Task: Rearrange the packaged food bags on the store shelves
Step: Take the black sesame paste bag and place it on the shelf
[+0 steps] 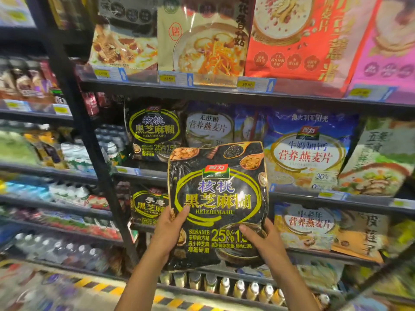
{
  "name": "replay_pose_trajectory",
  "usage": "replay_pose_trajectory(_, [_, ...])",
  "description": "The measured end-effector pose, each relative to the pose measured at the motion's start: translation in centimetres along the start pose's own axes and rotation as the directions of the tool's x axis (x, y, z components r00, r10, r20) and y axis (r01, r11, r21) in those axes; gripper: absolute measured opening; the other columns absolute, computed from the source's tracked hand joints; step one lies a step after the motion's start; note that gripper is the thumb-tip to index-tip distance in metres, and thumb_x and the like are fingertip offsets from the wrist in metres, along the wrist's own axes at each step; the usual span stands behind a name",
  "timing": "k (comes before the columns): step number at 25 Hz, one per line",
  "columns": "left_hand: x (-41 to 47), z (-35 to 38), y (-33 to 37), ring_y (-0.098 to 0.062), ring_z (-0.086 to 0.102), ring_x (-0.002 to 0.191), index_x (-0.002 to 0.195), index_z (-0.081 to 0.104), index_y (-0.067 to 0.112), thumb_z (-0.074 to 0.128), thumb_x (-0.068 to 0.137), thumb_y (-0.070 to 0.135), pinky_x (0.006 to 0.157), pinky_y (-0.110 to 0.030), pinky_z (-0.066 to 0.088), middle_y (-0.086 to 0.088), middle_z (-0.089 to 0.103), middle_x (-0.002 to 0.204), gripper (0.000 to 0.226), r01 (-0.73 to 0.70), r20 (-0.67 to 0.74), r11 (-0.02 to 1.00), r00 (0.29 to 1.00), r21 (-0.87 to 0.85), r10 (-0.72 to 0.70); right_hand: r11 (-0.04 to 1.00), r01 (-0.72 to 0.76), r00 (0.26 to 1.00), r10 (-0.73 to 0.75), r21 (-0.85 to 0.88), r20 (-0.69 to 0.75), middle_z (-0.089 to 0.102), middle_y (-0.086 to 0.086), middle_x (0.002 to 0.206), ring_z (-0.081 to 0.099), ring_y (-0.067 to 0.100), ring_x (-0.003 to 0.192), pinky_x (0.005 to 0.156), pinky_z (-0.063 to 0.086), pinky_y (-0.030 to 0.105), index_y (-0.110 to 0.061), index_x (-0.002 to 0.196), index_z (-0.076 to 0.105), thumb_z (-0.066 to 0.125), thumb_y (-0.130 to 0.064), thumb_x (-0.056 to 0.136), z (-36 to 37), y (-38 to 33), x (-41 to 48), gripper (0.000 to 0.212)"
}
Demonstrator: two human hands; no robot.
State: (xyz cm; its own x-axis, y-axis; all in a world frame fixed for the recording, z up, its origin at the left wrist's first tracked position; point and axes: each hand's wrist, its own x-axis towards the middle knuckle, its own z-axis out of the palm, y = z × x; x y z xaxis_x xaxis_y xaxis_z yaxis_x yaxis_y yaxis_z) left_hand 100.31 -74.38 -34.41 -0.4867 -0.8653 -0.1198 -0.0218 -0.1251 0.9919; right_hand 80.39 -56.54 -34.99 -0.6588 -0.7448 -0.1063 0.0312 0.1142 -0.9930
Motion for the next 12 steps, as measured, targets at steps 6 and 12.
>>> replay_pose_trajectory(6, [-1.6,-3.0,-0.1,-0.013,0.059,0.135,0.137,0.057,0.049,0.065,0.075,0.087,0.117,-0.049,0.044,0.015,0.065,0.142,0.073,-0.07,-0.026,0.989,0.997,0.13,0.074,0.993,0.01,0.999,-0.016,0.119,0.051,0.076,0.0,0.122,0.075,0.021,0.106,0.091,0.062,0.045,-0.027,0.131,0.062,0.099,-0.055,0.047,1.9,0.5,-0.6,0.097])
replay_pose_trajectory(12, [0.7,-7.1,-0.1,-0.011,0.058,0.135,0.151,0.046,0.038,0.086,0.06,0.072,0.118,-0.046,0.045,0.011,0.062,0.147,0.105,-0.05,-0.021,0.99,0.998,0.133,0.053,0.997,0.006,0.997,-0.012,0.076,0.082,0.06,-0.001,0.147,0.061,0.025,0.13,0.11,0.05,0.053,-0.029,0.149,0.045,0.096,-0.069,0.044,5.7,-0.1,3.0,0.123])
